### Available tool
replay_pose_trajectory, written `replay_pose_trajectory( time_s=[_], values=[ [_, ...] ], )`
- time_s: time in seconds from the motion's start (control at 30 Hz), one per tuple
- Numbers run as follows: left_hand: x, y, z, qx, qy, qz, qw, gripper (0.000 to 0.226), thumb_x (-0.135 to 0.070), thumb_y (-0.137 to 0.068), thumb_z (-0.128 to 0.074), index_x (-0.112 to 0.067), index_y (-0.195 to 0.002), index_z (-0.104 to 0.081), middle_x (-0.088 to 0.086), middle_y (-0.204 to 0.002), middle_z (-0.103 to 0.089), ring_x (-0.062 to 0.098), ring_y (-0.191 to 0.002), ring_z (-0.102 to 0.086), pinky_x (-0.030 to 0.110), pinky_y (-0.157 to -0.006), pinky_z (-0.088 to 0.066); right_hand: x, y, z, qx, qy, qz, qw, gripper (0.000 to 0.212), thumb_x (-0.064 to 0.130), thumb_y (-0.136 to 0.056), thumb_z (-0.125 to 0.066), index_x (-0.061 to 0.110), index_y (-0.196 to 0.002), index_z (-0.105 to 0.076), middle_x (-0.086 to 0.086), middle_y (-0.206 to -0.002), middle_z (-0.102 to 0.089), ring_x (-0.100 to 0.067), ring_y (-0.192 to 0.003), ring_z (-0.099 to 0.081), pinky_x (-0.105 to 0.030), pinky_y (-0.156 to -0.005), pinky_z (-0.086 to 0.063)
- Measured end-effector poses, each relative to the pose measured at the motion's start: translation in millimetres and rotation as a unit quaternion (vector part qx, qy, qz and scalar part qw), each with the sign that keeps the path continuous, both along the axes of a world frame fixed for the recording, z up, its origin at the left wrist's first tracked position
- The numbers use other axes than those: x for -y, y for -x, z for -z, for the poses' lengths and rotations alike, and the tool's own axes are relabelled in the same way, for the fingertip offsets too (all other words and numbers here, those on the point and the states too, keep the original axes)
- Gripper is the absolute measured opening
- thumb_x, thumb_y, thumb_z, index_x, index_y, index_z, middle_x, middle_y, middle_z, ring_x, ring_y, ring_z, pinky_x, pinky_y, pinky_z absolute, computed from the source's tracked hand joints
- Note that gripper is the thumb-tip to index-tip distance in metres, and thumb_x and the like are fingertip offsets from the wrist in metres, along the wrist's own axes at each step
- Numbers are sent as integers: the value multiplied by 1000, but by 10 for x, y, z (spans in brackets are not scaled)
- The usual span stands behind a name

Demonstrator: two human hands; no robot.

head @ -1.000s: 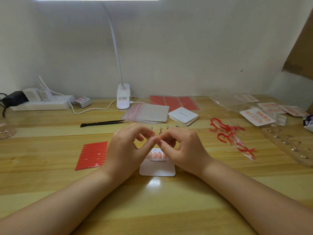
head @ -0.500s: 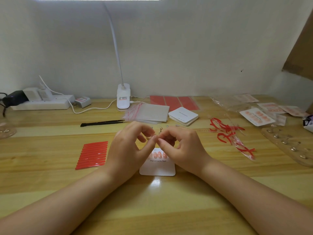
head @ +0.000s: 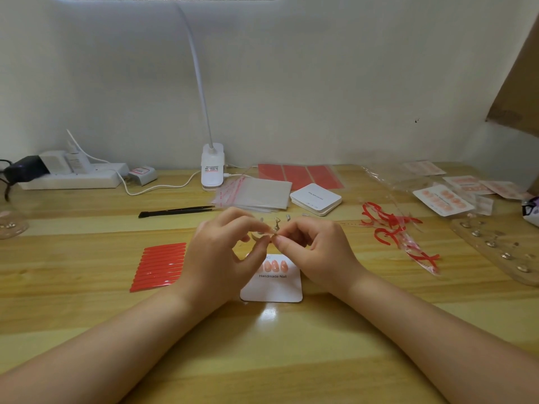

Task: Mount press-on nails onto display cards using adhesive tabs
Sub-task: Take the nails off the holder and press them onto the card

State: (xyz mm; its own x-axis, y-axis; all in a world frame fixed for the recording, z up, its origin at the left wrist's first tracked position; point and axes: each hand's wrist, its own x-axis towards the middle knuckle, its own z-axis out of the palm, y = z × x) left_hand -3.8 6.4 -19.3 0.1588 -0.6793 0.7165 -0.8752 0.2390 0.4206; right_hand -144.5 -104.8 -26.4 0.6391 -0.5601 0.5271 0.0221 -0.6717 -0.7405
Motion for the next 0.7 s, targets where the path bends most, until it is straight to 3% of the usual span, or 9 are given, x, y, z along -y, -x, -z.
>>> replay_pose_trajectory(
  time_s=[0.2, 0.37, 0.47, 0.53, 0.6, 0.7],
  values=[
    [27, -34, 3, 47, 50, 7, 998, 20, -26, -84, -66, -9, -82, -76, 0, -77, -65, 19, -64, -59, 41, -56, -50, -7, 7, -2, -14, -14, -4, 1000, 7, 7, -83, -71, 6, -76, -73, -6, -58, -63, -3, -52, -50, -15, -56, -38],
    [31, -35, 1, 123, 73, -23, 989, 14, -21, -82, -67, -10, -76, -75, 0, -73, -67, 20, -65, -63, 43, -61, -50, -21, 6, -18, -12, -44, -20, 999, 8, 4, -83, -70, 6, -75, -72, -8, -60, -64, -4, -50, -54, -16, -52, -41],
    [24, -40, -5, 152, 73, -36, 985, 14, -21, -82, -66, -11, -76, -74, -1, -74, -67, 20, -66, -64, 44, -64, -49, -9, 0, -21, -4, -71, -29, 997, 8, 3, -84, -70, 4, -75, -70, -10, -62, -64, -22, -55, -58, -31, -53, -46],
    [18, -31, -12, 84, 53, -12, 995, 12, -18, -83, -68, -8, -78, -73, 0, -75, -66, 19, -66, -61, 44, -63, -50, -7, -3, -23, -7, -65, -31, 997, 9, 4, -84, -70, 4, -76, -70, -10, -62, -63, -22, -56, -58, -31, -55, -47],
    [11, -28, -37, -11, 28, 15, 999, 4, -11, -81, -75, -8, -81, -73, -1, -76, -66, 16, -69, -61, 42, -64, -51, -3, 4, -34, -15, -27, -24, 999, 10, 5, -84, -70, 5, -74, -69, -7, -61, -63, -10, -54, -54, -25, -54, -43],
    [8, -8, -52, -137, -16, 10, 990, 7, -13, -80, -77, -19, -83, -75, -6, -75, -70, 12, -73, -65, 26, -69, -54, 30, 15, -45, -18, 16, -8, 1000, 11, 5, -83, -69, 7, -73, -68, -5, -60, -62, -13, -55, -54, -28, -55, -43]
  ],
)
